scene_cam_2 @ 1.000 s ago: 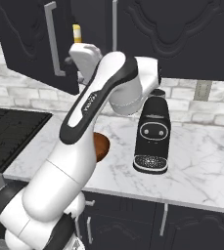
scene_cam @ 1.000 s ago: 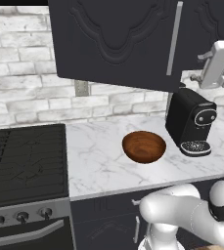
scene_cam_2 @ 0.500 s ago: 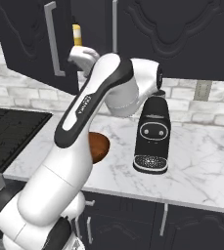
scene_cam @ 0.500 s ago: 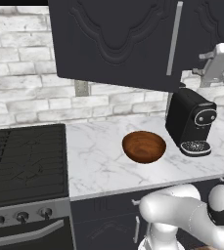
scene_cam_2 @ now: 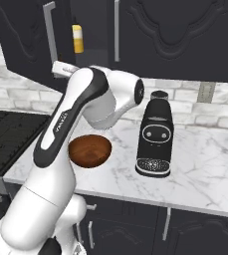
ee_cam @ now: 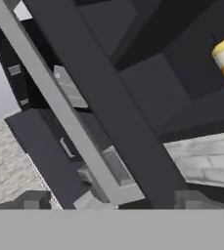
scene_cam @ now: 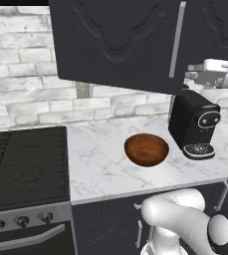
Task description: Open the cabinet. Pick the apple and banana from the cabinet and place them into the bowl. Then close the cabinet.
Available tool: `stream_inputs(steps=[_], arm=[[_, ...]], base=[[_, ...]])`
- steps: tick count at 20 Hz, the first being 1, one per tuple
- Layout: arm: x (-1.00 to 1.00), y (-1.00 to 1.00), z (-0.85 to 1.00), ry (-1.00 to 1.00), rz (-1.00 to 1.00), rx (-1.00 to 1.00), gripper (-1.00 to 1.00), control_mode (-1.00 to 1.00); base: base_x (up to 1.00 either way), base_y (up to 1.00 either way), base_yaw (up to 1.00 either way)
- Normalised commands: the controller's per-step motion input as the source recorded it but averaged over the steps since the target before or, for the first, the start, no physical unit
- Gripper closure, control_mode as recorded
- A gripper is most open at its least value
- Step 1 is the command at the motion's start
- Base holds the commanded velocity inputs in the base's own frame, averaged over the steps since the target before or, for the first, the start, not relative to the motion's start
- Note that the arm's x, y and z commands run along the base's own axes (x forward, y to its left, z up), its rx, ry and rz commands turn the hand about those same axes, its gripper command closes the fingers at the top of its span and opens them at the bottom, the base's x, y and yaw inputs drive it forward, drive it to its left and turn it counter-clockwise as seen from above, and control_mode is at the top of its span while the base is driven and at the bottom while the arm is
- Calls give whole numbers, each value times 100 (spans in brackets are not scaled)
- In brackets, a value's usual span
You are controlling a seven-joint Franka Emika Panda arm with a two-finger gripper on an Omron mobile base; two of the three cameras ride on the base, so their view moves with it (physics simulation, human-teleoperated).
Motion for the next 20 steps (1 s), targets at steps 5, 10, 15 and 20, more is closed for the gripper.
stream_inputs(steps=[5,10,15,20], arm=[[0,100,-28,-11,-4,-8,-100,-100],[0,100,-14,-3,0,-7,-100,-100],[0,100,-5,-9,0,-8,-100,-100],[0,100,-3,-11,0,-7,-100,-100]], base=[[0,0,0],[0,0,0],[0,0,0],[0,0,0]])
